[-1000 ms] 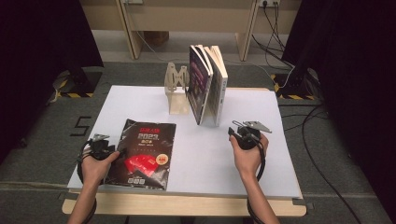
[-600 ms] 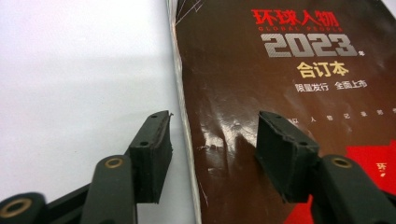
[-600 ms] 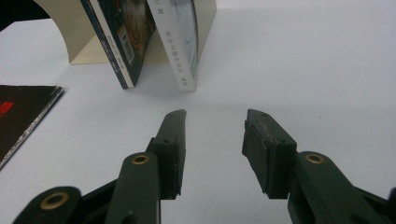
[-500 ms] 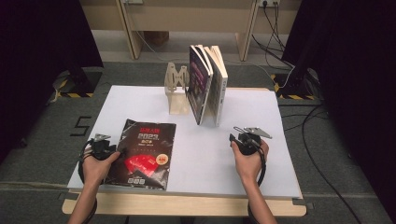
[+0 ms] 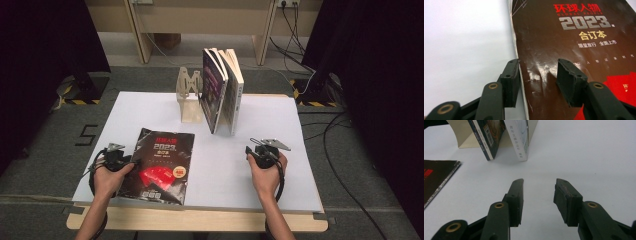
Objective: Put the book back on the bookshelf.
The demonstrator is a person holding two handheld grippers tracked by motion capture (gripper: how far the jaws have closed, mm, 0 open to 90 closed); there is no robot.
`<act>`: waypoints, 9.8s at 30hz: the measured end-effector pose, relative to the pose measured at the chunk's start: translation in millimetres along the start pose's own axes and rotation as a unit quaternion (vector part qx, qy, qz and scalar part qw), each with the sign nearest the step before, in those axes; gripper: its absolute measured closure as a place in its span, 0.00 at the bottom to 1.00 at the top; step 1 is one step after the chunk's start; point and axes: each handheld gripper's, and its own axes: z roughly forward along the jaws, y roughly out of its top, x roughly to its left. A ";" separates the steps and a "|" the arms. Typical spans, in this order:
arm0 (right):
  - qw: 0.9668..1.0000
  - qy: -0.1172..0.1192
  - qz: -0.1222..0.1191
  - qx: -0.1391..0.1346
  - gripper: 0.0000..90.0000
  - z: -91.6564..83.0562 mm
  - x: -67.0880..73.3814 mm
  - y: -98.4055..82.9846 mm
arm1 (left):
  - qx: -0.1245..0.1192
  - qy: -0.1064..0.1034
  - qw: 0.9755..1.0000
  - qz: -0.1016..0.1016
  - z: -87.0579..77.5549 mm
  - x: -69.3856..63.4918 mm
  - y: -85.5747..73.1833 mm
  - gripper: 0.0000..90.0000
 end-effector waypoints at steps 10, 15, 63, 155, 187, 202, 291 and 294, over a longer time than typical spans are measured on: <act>1.000 0.002 0.002 0.000 0.66 -1.1 -1.8 1.0 | 0.017 -0.034 0.999 0.038 8.1 -35.2 4.3 0.58; 1.000 0.002 0.003 0.005 0.66 1.4 -0.8 -1.9 | 0.020 -0.042 0.997 0.056 12.8 -48.6 6.9 0.58; 0.996 0.019 0.028 0.082 0.65 28.2 -17.3 14.2 | 0.055 -0.115 0.977 0.170 30.6 -159.2 10.3 0.57; 0.993 0.029 0.038 0.111 0.65 45.5 -22.9 16.7 | 0.053 -0.134 0.977 0.159 32.8 -172.2 6.8 0.57; 0.986 0.083 0.083 0.120 0.73 27.4 -26.0 13.5 | 0.058 -0.132 0.977 0.158 32.1 -173.2 7.3 0.58; 0.986 0.087 0.078 0.118 0.82 28.3 -21.6 21.5 | 0.060 -0.131 0.976 0.165 31.7 -173.3 7.6 0.57; 0.982 0.187 0.010 -0.019 0.98 -38.5 51.0 72.7 | 0.001 -0.152 0.980 0.129 0.2 -149.7 26.9 0.41; 0.981 0.191 0.007 -0.024 0.98 -39.2 55.4 76.8 | -0.003 -0.148 0.981 0.128 -0.7 -148.4 28.4 0.40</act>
